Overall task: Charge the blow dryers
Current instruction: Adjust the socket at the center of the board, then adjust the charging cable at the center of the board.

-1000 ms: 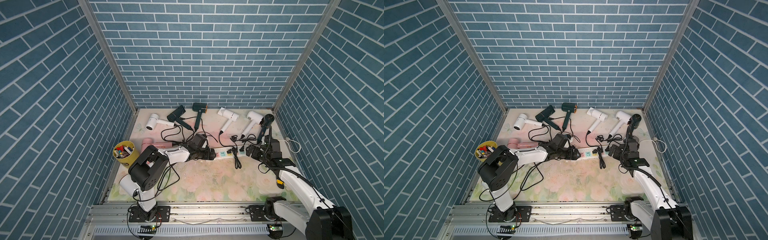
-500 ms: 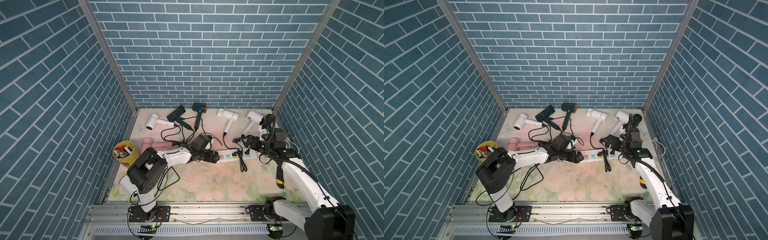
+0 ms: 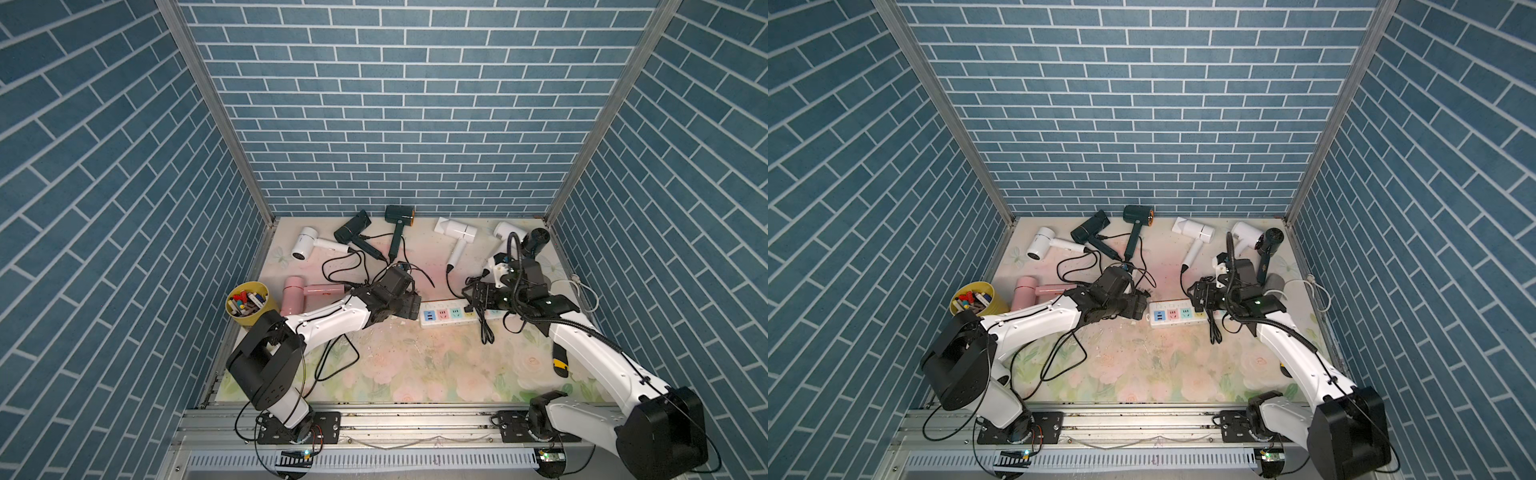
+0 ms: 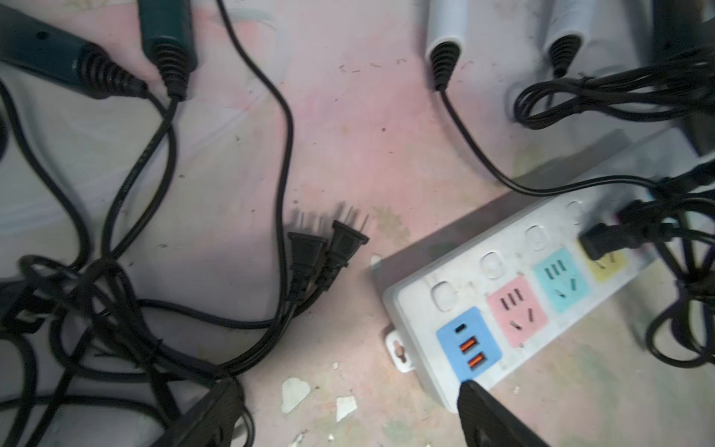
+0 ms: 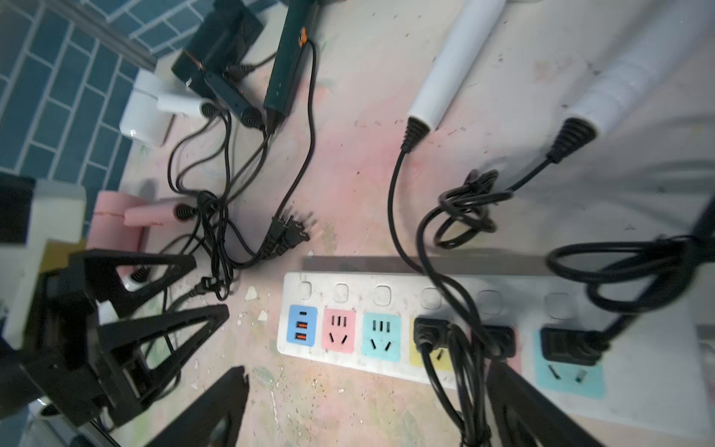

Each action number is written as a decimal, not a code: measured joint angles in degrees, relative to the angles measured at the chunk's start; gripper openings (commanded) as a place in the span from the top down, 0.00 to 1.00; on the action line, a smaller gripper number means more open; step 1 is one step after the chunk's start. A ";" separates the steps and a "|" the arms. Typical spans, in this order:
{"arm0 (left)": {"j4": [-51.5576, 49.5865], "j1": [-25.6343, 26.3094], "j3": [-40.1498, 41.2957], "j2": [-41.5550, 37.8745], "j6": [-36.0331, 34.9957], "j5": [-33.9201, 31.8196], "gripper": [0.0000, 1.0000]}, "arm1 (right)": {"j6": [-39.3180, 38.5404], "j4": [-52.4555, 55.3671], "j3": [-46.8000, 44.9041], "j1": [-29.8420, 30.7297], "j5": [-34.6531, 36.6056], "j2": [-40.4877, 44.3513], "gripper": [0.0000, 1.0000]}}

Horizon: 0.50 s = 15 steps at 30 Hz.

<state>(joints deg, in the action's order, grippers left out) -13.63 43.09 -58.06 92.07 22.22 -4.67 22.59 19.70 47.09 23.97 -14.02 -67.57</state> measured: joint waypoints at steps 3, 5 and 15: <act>-4.13 -0.37 -3.10 1.46 -0.31 -2.29 0.07 | -1.70 -0.31 0.44 4.28 2.45 -2.95 0.06; -7.08 -0.79 -6.25 2.97 -0.46 -3.48 0.06 | -2.16 -0.31 0.44 5.53 3.63 -4.04 0.07; -24.00 -6.36 -27.65 15.08 -0.46 -5.73 0.15 | -2.40 -0.48 0.42 6.03 9.66 -4.15 0.17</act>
<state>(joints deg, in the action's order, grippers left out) -37.63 36.73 -85.71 107.15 21.76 -10.39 20.18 19.22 47.51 30.00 -4.36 -71.72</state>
